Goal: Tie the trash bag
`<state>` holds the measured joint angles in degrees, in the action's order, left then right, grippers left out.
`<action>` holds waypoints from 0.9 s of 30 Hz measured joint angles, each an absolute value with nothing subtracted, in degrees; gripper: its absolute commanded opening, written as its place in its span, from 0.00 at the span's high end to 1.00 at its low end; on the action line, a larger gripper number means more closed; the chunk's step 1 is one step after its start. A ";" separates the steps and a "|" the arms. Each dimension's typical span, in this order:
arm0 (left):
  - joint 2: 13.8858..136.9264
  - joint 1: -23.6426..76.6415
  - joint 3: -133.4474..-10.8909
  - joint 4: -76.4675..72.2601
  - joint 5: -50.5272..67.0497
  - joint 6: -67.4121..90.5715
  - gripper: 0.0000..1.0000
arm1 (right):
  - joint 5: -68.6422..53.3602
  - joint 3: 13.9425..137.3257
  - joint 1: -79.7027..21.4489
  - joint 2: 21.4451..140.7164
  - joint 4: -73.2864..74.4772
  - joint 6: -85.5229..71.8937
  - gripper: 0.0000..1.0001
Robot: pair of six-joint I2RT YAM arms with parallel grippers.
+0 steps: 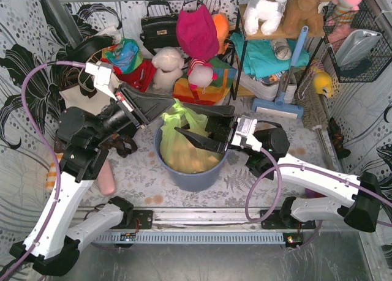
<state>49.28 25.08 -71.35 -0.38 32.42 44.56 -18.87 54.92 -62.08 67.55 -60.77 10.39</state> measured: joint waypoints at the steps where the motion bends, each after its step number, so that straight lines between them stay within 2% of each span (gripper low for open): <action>1: 49.25 25.08 -71.35 -0.45 32.51 44.60 1.00 | -18.85 55.37 -62.08 67.59 -60.03 11.64 0.47; 5: 49.28 25.08 -71.35 -0.45 32.69 44.80 1.00 | -18.26 57.43 -62.08 68.25 -56.93 15.88 0.55; 13: 49.30 25.08 -71.35 -0.45 32.88 44.88 1.00 | -17.41 57.76 -62.08 68.38 -53.25 19.40 0.56; 15: 49.41 25.08 -71.35 -0.45 32.95 44.99 1.00 | -17.06 57.91 -62.08 68.38 -52.21 19.97 0.59; 19: 49.71 25.08 -71.37 -0.45 33.04 45.19 1.00 | -16.21 57.98 -62.08 68.38 -51.16 21.02 0.80; 23: 49.82 25.08 -71.55 -0.38 33.06 45.19 1.00 | -16.03 57.98 -62.08 68.36 -51.03 21.71 0.96; 27: 49.82 25.08 -71.77 0.38 32.34 44.58 1.00 | -16.08 57.98 -62.08 68.23 -51.00 21.89 1.00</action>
<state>49.82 25.08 -71.77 0.38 32.34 44.58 -16.08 57.98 -62.08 68.23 -51.00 21.89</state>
